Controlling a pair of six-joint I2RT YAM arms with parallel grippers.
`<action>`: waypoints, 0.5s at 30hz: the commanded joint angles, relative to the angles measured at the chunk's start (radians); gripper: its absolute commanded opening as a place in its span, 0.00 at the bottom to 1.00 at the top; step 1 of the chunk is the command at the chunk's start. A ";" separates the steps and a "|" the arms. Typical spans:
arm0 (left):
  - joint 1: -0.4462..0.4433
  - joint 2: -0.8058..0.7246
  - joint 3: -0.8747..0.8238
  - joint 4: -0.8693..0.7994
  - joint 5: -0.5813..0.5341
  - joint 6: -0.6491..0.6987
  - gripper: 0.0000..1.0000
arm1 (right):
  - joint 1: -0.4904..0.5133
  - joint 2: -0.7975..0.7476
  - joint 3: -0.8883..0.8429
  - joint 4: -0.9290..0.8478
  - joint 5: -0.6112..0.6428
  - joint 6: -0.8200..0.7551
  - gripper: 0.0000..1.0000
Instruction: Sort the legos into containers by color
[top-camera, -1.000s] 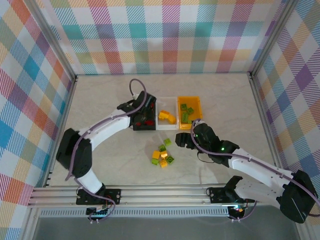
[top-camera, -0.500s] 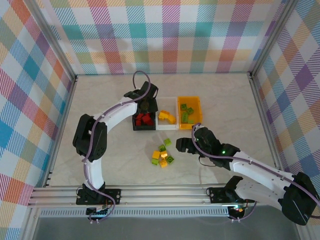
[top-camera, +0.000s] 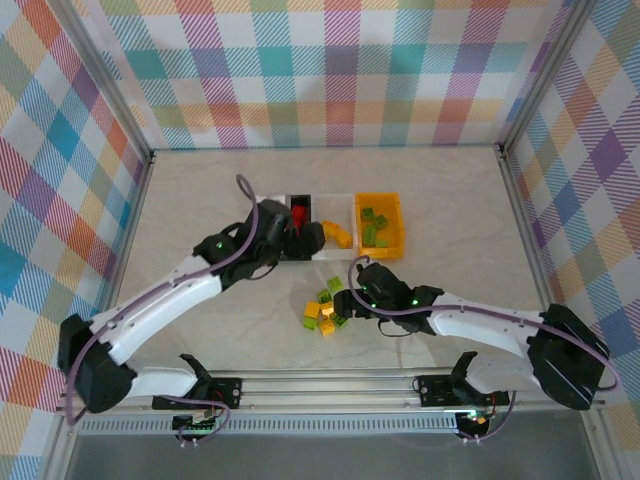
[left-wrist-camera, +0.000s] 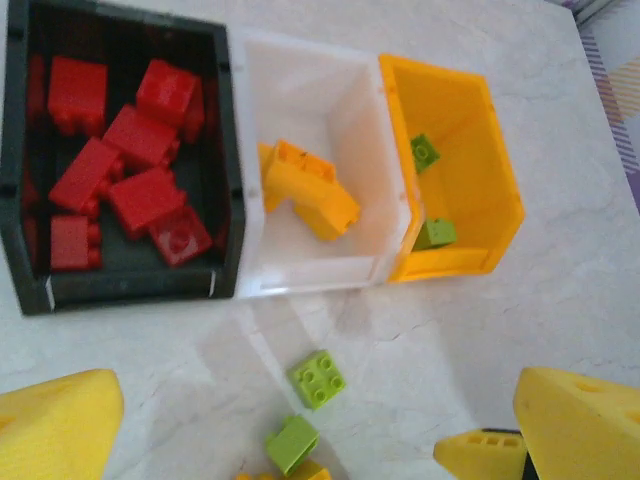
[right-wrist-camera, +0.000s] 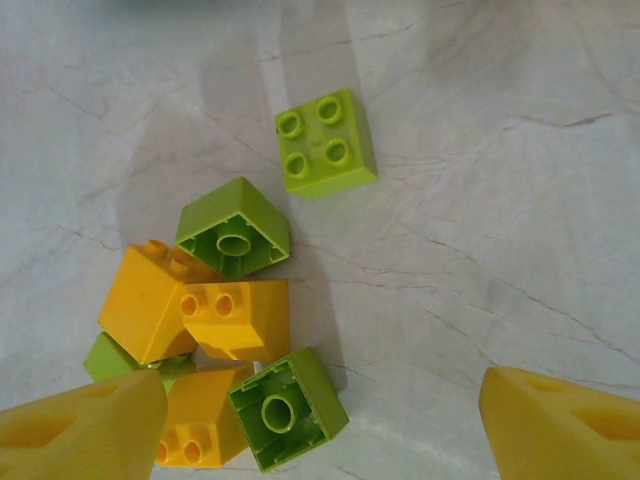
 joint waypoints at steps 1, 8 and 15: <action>-0.037 -0.140 -0.191 -0.019 -0.028 -0.088 1.00 | 0.013 0.057 0.062 0.019 0.082 0.029 0.82; -0.043 -0.423 -0.390 -0.071 -0.045 -0.181 1.00 | 0.012 0.246 0.227 -0.025 0.214 0.204 0.75; -0.043 -0.530 -0.409 -0.153 -0.071 -0.198 1.00 | 0.012 0.490 0.432 -0.145 0.251 0.354 0.75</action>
